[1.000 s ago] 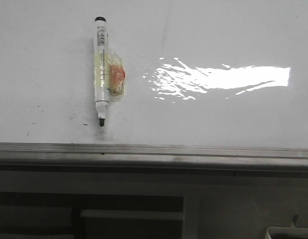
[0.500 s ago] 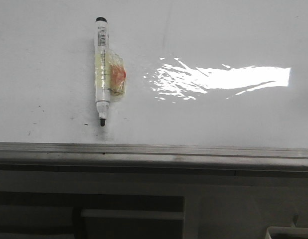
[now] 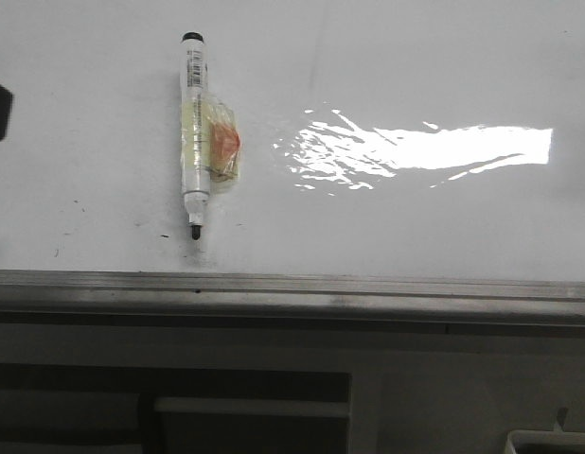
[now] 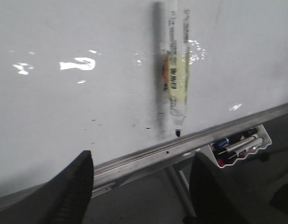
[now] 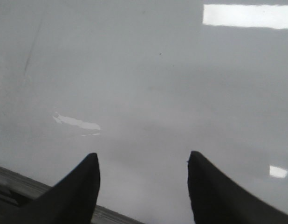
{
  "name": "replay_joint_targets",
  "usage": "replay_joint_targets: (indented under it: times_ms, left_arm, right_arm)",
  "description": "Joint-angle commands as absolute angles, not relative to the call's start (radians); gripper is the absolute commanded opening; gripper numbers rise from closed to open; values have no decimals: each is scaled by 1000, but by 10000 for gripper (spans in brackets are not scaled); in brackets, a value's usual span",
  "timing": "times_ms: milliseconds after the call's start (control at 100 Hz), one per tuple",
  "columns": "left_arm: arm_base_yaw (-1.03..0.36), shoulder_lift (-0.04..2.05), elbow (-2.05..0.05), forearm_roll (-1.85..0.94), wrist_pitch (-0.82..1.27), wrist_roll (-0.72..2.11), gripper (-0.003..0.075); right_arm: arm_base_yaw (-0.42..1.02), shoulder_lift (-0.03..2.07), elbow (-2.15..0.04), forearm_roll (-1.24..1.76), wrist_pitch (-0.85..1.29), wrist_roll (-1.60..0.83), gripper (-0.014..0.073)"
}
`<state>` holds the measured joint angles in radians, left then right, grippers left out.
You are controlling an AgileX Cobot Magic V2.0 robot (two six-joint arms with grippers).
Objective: Write number 5 on whiteboard
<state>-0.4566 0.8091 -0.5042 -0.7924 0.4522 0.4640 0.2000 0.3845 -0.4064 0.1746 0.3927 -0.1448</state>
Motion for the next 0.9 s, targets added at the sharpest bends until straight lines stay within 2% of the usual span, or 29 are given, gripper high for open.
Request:
replay_joint_targets:
  times_ms: [0, 120, 290, 800, 890]
  left_arm:
    - [-548, 851, -543, -857, 313, 470, 417]
    - [-673, 926, -543, -901, 164, 470, 417]
    - [-781, 1040, -544, -951, 15, 470, 417]
    - [-807, 1237, -626, -974, -87, 464, 416]
    - [-807, 1259, -626, -994, -91, 464, 379]
  right_arm:
    - [212, 403, -443, 171, 320, -159, 379]
    - [218, 403, -443, 171, 302, -159, 379]
    - [218, 403, -443, 171, 297, -159, 379]
    - [218, 403, -443, 171, 297, -159, 377]
    - [218, 403, -443, 171, 297, -159, 377]
